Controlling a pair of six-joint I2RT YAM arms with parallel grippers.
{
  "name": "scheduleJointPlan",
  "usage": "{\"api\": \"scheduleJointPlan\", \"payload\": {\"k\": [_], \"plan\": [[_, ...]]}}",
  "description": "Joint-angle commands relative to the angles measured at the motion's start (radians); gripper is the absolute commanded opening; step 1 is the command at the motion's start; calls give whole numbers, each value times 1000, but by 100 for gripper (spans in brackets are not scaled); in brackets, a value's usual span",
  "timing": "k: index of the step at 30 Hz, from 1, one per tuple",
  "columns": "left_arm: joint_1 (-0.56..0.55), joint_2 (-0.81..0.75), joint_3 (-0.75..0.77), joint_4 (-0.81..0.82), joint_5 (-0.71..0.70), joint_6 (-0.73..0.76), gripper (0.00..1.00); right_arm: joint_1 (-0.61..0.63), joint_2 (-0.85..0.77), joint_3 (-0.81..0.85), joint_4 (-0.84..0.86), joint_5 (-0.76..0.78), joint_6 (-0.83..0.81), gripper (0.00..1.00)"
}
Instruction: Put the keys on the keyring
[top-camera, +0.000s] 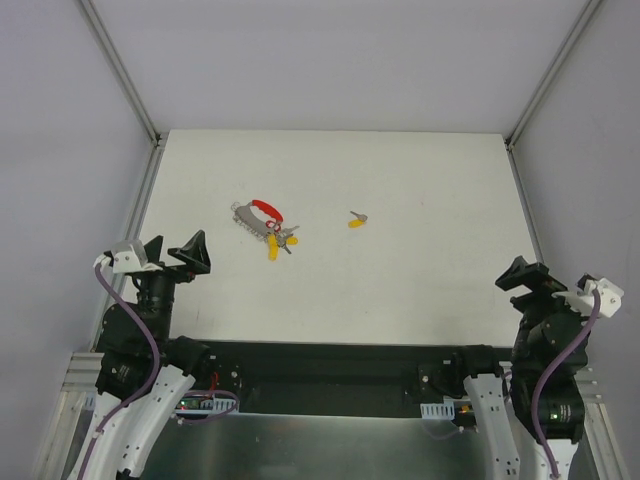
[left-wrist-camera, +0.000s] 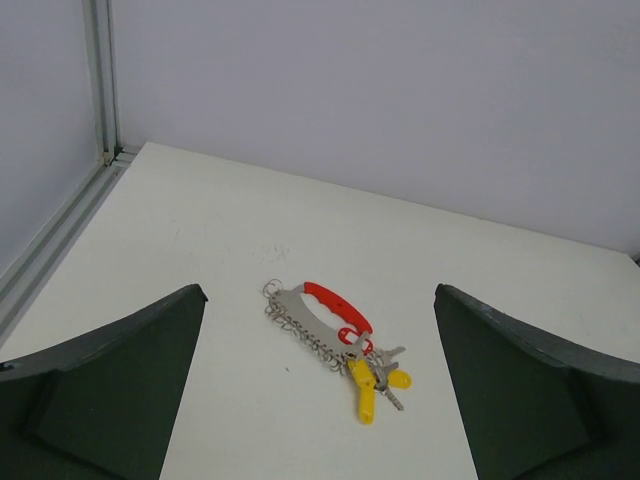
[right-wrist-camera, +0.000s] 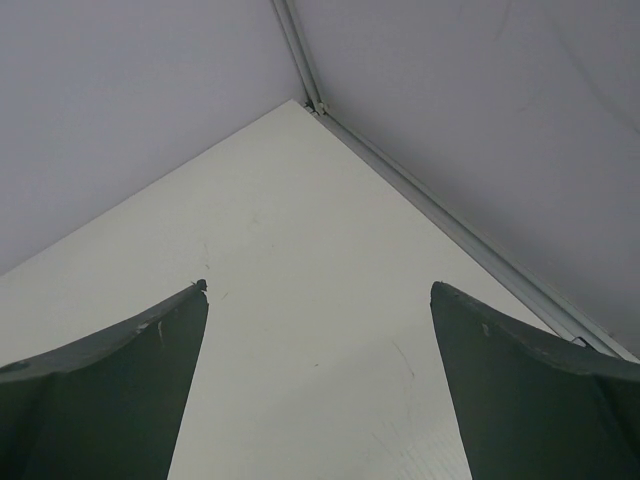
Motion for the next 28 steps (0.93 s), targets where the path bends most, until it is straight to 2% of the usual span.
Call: {"api": "scheduleJointPlan", "payload": {"k": [1, 6, 28], "plan": [[-4, -19, 0, 19, -21, -22, 99, -5, -88, -69, 19, 32, -112, 96], [-4, -19, -4, 19, -11, -14, 99, -4, -185, -126, 42, 16, -118, 96], [-2, 50, -3, 20, 54, -16, 99, -4, -205, -149, 26, -13, -117, 97]]}}
